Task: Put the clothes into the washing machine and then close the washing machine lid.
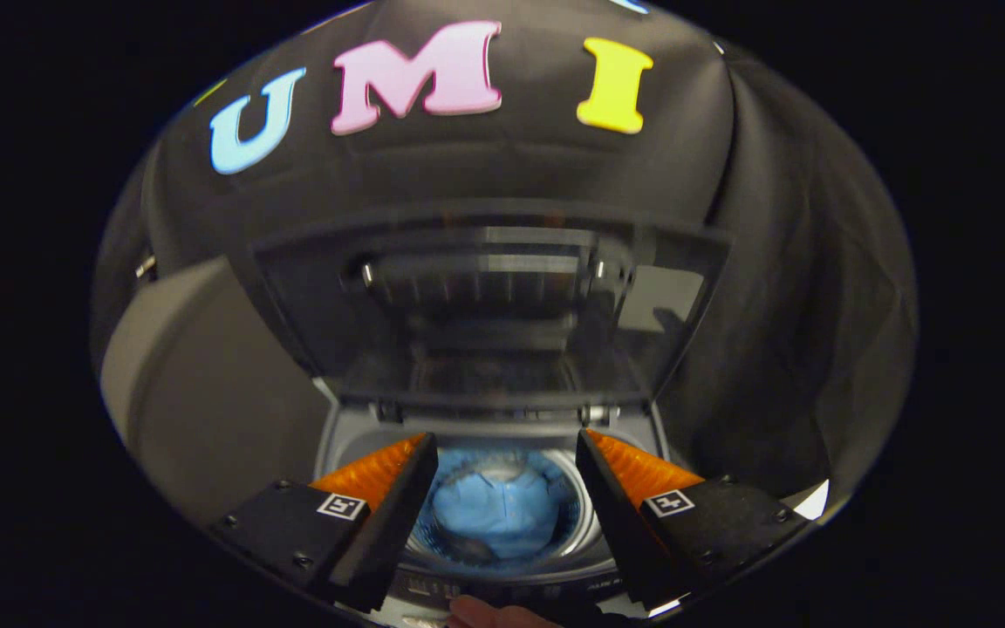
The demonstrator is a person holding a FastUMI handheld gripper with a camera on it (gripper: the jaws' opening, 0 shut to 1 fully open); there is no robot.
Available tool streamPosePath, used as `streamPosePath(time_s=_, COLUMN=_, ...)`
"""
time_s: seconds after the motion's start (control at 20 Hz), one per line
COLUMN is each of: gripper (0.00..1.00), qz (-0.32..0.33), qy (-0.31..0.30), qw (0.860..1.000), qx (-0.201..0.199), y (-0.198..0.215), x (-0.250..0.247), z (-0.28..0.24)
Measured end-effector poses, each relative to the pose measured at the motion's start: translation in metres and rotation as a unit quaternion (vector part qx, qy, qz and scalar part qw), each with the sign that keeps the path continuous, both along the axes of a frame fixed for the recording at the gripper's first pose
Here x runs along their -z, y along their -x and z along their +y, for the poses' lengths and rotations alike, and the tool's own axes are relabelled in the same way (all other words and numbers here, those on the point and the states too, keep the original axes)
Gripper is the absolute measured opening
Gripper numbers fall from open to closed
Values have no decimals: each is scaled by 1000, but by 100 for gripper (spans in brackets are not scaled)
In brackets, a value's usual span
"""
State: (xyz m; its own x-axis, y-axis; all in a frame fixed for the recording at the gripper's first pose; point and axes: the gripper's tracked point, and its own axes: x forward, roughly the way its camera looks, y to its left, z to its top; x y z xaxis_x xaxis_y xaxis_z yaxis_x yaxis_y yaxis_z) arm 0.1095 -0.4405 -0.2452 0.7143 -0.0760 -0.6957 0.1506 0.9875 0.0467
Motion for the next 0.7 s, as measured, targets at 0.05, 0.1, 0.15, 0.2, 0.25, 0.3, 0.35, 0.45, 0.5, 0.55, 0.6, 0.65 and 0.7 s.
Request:
streamPosePath(time_s=0.05, gripper=100, qz=-36, qy=-5, qw=999, qx=-4, y=-15, x=-27, z=5)
streamPosePath(time_s=0.1, gripper=100, qz=-71, qy=-10, qw=997, qx=-7, y=-31, x=-46, z=8)
streamPosePath(time_s=0.15, gripper=100, qz=-104, qy=-14, qw=994, qx=-11, y=-50, x=-64, z=12)
streamPosePath(time_s=0.2, gripper=99, qz=-127, qy=-19, qw=992, qx=-17, y=-71, x=-76, z=16)
streamPosePath(time_s=0.25, gripper=100, qz=-137, qy=-13, qw=990, qx=-18, y=-85, x=-89, z=19)
streamPosePath(time_s=0.3, gripper=99, qz=-126, qy=0, qw=992, qx=-19, y=-104, x=-90, z=19)
streamPosePath(time_s=0.35, gripper=100, qz=-114, qy=-6, qw=993, qx=-21, y=-116, x=-86, z=22)
streamPosePath(time_s=0.45, gripper=97, qz=-85, qy=-21, qw=996, qx=-7, y=-135, x=-60, z=21)
streamPosePath(time_s=0.5, gripper=96, qz=-80, qy=-10, qw=997, qx=-8, y=-139, x=-52, z=18)
streamPosePath(time_s=0.55, gripper=95, qz=-86, qy=4, qw=996, qx=-30, y=-145, x=-41, z=16)
streamPosePath(time_s=0.6, gripper=94, qz=-106, qy=3, qw=993, qx=-47, y=-151, x=-41, z=19)
streamPosePath(time_s=0.65, gripper=97, qz=-109, qy=-9, qw=993, qx=-45, y=-143, x=-42, z=21)
streamPosePath(time_s=0.7, gripper=98, qz=-116, qy=-20, qw=992, qx=-42, y=-141, x=-44, z=20)
